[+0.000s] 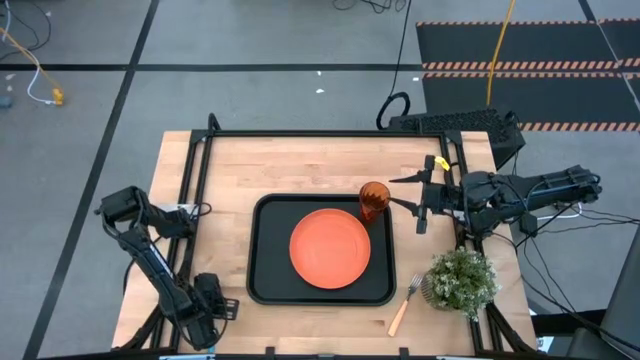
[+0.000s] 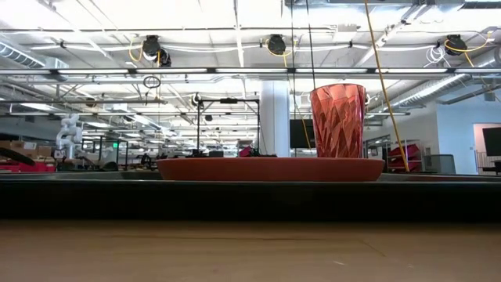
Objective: Pick and place plate/cup/fork/spoon on tray
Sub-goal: Put the blue spoon on the black serving tray
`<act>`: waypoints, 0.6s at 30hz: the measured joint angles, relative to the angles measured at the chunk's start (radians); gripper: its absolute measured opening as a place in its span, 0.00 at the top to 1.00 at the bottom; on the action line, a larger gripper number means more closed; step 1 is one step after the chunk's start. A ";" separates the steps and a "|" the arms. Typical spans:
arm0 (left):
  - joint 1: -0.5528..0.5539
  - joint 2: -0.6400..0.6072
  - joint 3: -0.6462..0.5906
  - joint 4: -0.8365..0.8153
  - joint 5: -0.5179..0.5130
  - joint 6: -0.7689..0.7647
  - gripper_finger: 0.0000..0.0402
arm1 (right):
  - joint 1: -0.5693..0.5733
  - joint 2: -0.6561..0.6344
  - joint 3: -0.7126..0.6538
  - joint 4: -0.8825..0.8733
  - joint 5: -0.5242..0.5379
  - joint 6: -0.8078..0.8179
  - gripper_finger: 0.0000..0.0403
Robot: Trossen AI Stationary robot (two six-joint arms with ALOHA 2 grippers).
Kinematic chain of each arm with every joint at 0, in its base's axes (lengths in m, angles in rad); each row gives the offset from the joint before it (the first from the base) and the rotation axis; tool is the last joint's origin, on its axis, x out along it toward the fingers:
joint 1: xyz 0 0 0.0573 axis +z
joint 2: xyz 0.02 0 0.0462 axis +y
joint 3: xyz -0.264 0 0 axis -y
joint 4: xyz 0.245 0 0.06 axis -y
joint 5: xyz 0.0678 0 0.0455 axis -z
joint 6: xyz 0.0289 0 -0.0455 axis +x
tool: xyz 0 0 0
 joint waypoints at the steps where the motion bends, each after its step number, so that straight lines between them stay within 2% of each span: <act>1: -0.001 -0.002 0.000 0.000 -0.014 0.008 0.65 | 0.000 0.000 0.000 0.000 0.000 0.000 0.55; 6: 0.007 -0.021 0.004 0.000 -0.084 0.065 0.72 | 0.000 0.000 0.000 0.014 0.000 0.000 0.55; 18: 0.023 -0.031 0.003 0.043 -0.149 0.209 0.73 | 0.000 0.000 0.000 0.034 -0.001 0.022 0.55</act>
